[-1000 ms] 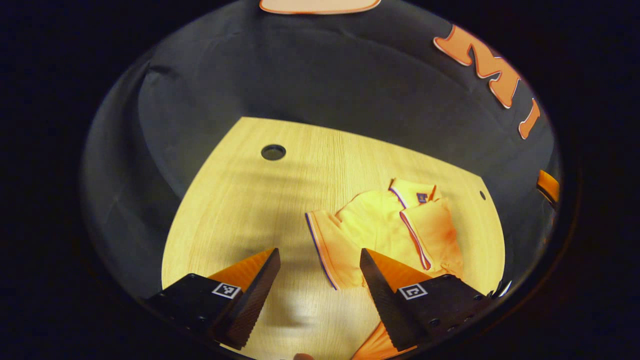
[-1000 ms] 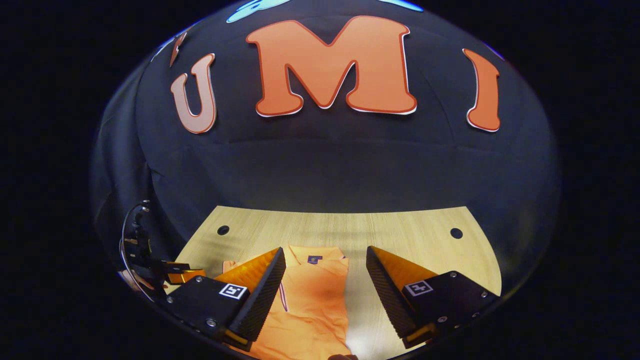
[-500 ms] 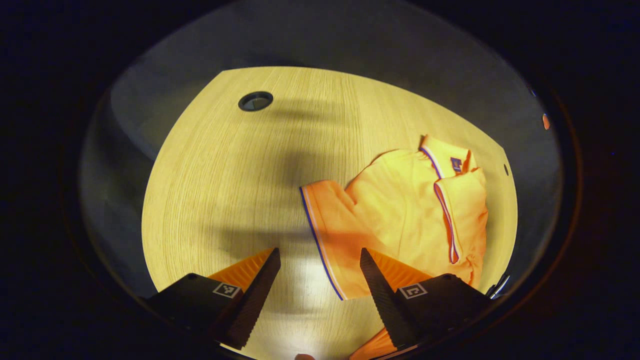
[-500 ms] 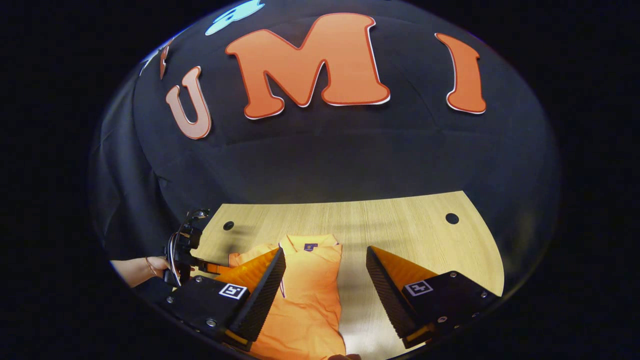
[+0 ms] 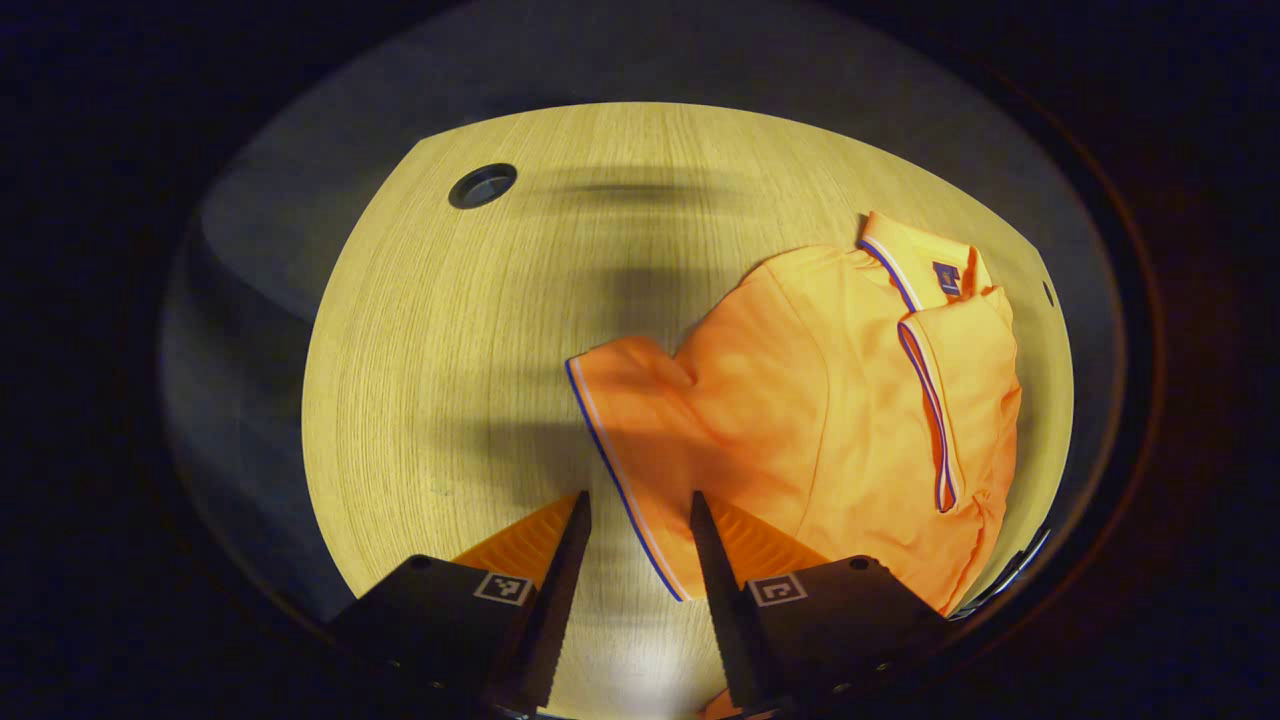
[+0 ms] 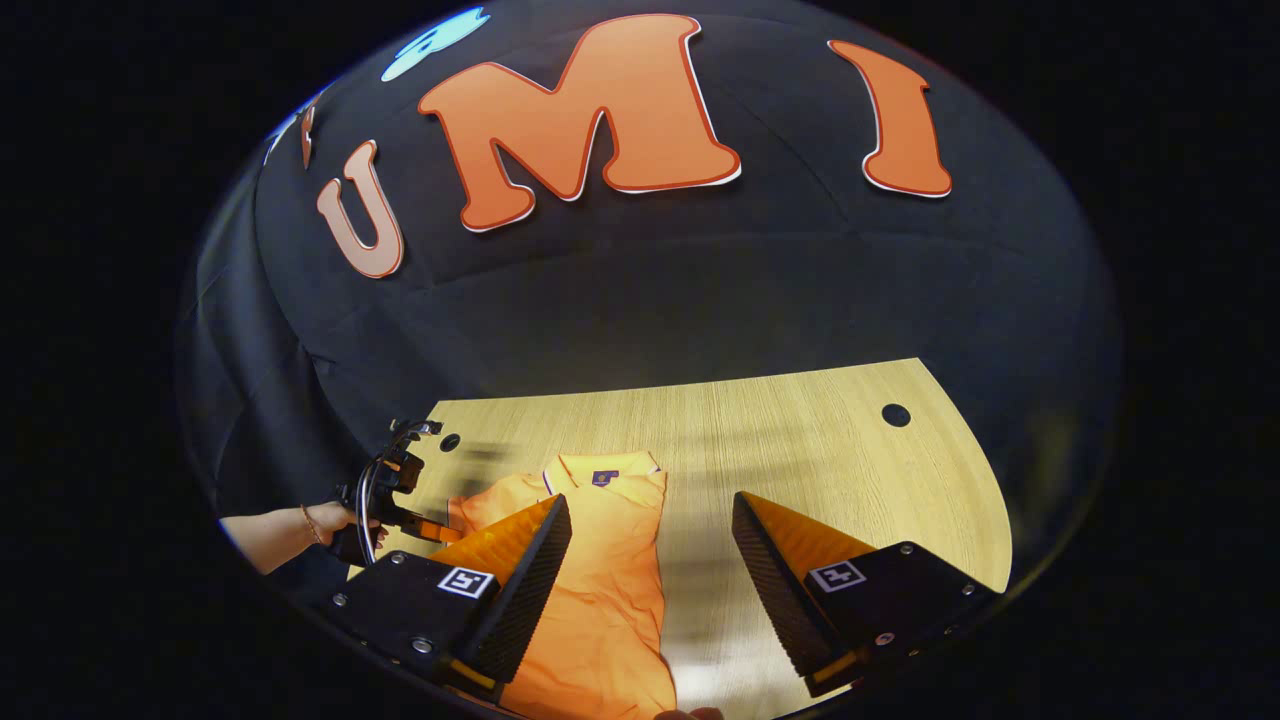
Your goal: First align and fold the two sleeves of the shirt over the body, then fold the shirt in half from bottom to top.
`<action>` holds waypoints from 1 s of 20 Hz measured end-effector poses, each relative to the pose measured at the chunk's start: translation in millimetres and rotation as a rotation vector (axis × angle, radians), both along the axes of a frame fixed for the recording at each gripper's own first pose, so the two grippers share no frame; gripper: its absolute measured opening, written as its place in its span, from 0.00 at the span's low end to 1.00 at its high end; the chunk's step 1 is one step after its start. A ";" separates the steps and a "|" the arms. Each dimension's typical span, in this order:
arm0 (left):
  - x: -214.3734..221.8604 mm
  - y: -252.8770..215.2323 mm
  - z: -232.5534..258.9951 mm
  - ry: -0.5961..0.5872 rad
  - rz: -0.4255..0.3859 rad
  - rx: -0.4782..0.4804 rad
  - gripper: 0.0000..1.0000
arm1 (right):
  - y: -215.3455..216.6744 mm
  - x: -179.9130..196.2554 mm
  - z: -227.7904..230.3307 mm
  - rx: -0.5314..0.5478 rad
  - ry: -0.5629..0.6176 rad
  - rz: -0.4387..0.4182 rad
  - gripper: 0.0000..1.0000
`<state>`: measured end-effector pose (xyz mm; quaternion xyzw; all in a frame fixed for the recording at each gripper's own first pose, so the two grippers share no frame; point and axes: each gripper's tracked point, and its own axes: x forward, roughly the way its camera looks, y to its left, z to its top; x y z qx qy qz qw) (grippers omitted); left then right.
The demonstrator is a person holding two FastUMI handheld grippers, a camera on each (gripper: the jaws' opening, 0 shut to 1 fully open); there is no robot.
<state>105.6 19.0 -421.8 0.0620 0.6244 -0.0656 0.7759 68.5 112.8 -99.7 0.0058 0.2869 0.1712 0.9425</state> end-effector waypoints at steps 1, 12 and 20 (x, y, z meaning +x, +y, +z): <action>2.1 -5.1 0.7 -0.023 0.011 -0.013 0.57 | -2.8 0.8 -0.9 -0.002 -0.001 -0.002 0.99; 4.1 -5.0 30.3 -0.138 0.101 -0.076 0.01 | -10.8 0.8 7.2 0.018 -0.036 -0.002 0.98; -1.8 -53.8 90.6 -0.190 0.086 -0.168 0.01 | -24.6 -0.3 26.2 0.042 -0.108 -0.018 0.99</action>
